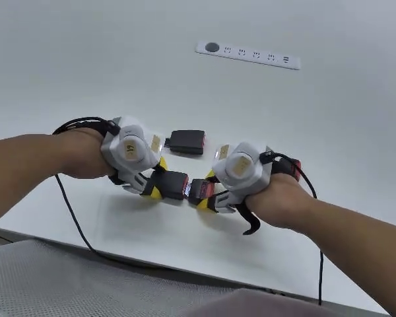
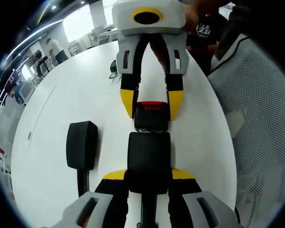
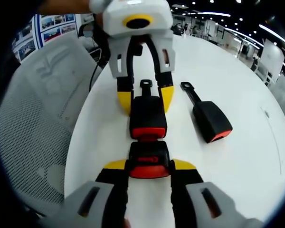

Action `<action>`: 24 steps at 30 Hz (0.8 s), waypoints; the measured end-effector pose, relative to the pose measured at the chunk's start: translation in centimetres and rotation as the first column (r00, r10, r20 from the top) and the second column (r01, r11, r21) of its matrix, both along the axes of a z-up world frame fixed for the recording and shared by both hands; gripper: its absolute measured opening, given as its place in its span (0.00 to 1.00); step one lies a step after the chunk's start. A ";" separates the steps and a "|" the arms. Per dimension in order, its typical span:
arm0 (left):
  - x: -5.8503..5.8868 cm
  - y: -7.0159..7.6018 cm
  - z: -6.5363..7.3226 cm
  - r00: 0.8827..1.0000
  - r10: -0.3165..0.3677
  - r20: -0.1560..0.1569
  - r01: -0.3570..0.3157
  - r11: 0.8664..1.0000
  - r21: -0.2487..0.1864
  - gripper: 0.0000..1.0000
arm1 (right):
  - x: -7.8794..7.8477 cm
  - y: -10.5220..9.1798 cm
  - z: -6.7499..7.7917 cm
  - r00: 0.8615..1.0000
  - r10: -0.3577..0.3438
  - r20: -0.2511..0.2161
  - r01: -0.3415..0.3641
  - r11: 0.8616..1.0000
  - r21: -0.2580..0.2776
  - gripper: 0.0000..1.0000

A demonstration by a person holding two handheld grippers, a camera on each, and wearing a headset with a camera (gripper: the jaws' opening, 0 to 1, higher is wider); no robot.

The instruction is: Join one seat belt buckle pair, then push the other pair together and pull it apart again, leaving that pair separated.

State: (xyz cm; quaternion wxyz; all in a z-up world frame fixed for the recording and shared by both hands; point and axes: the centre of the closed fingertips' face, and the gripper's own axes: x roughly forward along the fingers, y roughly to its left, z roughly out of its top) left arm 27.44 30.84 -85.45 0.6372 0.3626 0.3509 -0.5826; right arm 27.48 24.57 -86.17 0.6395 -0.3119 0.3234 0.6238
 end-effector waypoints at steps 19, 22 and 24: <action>-0.5 -0.3 0.2 1.000 0.009 -0.013 -0.008 1.000 0.016 0.33 | 0.0 0.0 0.1 1.000 -0.002 -0.001 0.002 1.000 0.004 0.34; -0.5 -0.4 0.2 1.000 0.011 -0.007 -0.010 1.000 0.023 0.33 | 0.0 0.1 0.0 1.000 -0.006 0.003 0.006 1.000 0.004 0.34; -0.5 -0.4 0.2 1.000 0.003 0.003 -0.004 0.999 0.034 0.33 | 0.0 0.1 0.0 1.000 -0.009 0.000 0.009 1.000 0.003 0.34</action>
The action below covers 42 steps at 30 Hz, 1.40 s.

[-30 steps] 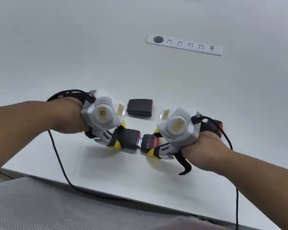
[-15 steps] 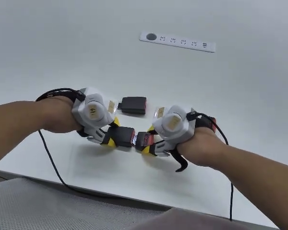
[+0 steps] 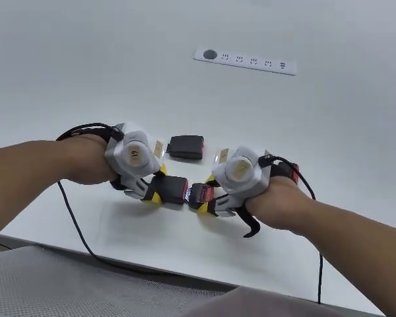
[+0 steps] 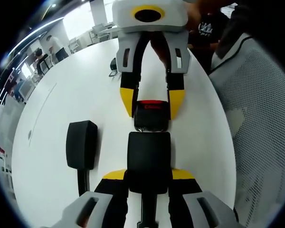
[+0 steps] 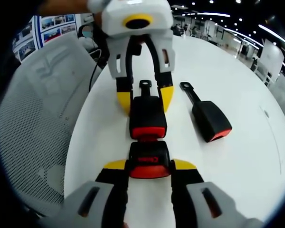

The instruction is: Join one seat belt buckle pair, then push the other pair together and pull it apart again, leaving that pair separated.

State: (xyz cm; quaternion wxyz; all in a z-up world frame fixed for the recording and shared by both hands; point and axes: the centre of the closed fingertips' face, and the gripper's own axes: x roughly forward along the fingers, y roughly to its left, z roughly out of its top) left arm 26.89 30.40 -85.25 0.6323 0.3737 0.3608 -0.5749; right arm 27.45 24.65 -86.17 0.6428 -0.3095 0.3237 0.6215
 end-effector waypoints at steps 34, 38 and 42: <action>5.6 -1.3 4.7 0.994 0.039 0.107 -0.042 0.999 0.024 0.39 | 3.7 -5.0 4.3 0.996 -0.052 0.065 0.049 0.997 0.058 0.35; 7.9 -1.3 5.0 0.988 0.087 0.125 -0.089 0.996 0.014 0.42 | 6.6 -9.0 4.3 0.990 -0.110 0.090 0.108 0.994 0.032 0.37; 8.8 -1.0 4.4 0.990 0.077 0.119 -0.082 0.996 0.042 0.44 | 8.4 -12.4 4.3 0.984 -0.148 0.095 0.148 0.989 0.007 0.35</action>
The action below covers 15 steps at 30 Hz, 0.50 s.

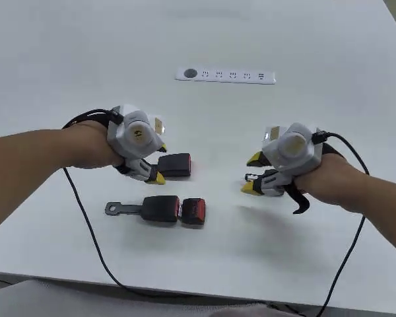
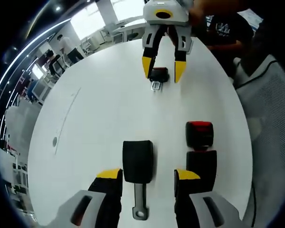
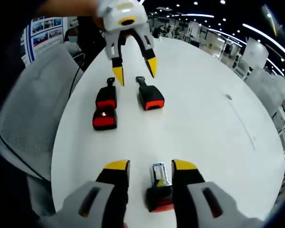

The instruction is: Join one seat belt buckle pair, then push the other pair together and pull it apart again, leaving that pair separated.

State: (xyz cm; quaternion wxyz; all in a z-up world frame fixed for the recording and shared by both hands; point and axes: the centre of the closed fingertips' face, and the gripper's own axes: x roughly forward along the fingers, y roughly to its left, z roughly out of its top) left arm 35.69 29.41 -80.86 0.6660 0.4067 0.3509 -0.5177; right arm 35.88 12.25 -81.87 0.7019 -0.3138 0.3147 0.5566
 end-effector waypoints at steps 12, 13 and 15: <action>2.6 -0.6 -2.8 0.998 0.020 -0.054 -0.020 1.000 0.004 0.44 | -0.2 -4.8 -2.2 0.998 -0.020 -0.058 0.015 0.996 -0.083 0.38; 2.6 -0.5 -3.2 0.998 0.012 -0.061 -0.011 1.000 0.013 0.44 | -0.3 -4.7 -2.4 0.997 -0.013 -0.071 0.007 0.997 -0.083 0.38; 2.4 -0.4 -3.7 0.997 -0.009 -0.081 0.011 1.000 0.025 0.42 | -0.2 -4.6 -2.7 0.998 0.001 -0.067 -0.007 0.996 -0.091 0.37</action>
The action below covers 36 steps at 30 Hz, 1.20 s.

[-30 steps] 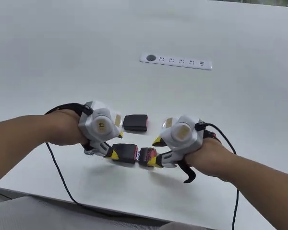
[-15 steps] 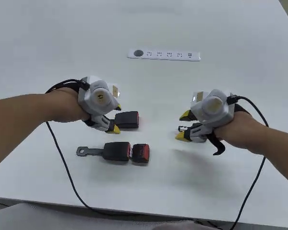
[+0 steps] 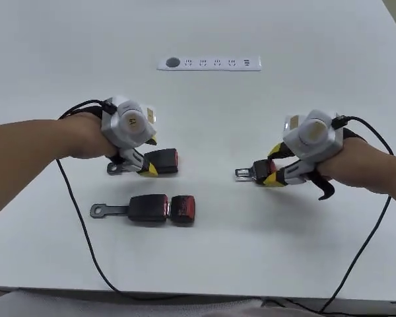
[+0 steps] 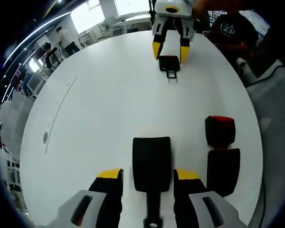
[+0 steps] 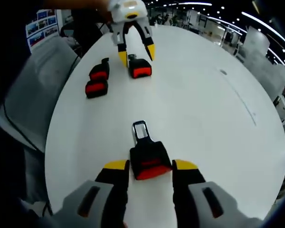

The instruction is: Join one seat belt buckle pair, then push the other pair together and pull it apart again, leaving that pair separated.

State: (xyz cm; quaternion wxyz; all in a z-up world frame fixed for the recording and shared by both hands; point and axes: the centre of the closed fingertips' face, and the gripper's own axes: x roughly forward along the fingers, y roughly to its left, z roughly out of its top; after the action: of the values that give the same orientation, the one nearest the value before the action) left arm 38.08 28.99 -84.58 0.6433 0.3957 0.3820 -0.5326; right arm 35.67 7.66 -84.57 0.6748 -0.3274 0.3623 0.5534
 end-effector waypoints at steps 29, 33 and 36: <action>-0.2 0.2 -0.9 0.997 -0.072 -0.029 0.073 0.996 0.045 0.32 | 0.8 5.6 -0.6 0.999 0.051 -0.016 -0.050 0.999 0.021 0.33; -0.2 0.2 -0.9 0.996 -0.080 -0.039 0.082 0.995 0.051 0.32 | 0.9 7.3 -0.7 0.998 0.062 -0.018 -0.062 0.998 0.029 0.33; -0.2 0.2 -1.0 0.996 -0.079 -0.038 0.081 0.996 0.046 0.32 | 1.1 8.3 -0.7 0.998 0.061 -0.019 -0.060 0.998 0.037 0.33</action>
State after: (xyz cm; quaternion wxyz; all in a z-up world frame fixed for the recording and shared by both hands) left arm 37.89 29.20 -85.55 0.6049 0.4163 0.3899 -0.5557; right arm 36.80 15.97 -85.24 0.6600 -0.3204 0.3489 0.5832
